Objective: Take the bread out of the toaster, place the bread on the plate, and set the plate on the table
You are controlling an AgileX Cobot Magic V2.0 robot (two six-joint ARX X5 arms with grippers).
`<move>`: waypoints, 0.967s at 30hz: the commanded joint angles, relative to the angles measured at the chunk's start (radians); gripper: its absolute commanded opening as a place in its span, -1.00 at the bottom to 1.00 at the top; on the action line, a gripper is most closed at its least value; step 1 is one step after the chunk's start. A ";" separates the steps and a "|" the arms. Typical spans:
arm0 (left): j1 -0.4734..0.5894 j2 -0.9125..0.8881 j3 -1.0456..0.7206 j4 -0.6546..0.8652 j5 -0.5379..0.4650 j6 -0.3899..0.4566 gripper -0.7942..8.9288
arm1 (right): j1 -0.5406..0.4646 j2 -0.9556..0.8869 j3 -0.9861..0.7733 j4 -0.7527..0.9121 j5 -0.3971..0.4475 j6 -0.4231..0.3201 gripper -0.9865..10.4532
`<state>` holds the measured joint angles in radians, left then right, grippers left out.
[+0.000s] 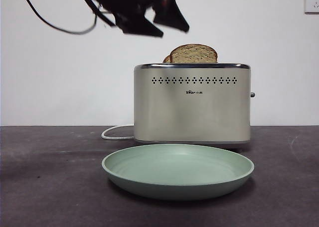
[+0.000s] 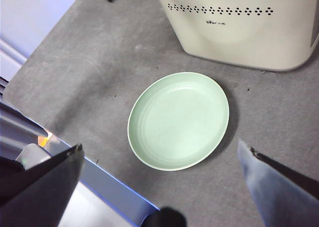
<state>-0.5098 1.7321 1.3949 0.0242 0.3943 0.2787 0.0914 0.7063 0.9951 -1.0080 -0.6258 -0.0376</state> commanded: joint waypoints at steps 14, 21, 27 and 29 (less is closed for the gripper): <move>-0.038 0.130 0.002 0.103 -0.025 0.018 -0.24 | 0.002 0.001 0.003 0.006 0.000 -0.004 0.25; -0.048 0.131 0.002 0.116 -0.025 0.002 -0.71 | 0.002 0.001 0.003 0.005 0.000 -0.004 0.25; -0.048 0.131 0.002 0.159 -0.026 -0.002 -0.85 | 0.002 0.001 0.003 0.005 0.004 -0.004 0.25; -0.048 0.129 0.003 0.171 -0.026 -0.024 -0.85 | 0.002 0.001 0.003 0.005 0.004 -0.004 0.25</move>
<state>-0.5457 1.8534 1.3952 0.1680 0.3466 0.2787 0.0914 0.7071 0.9951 -1.0065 -0.6247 -0.0376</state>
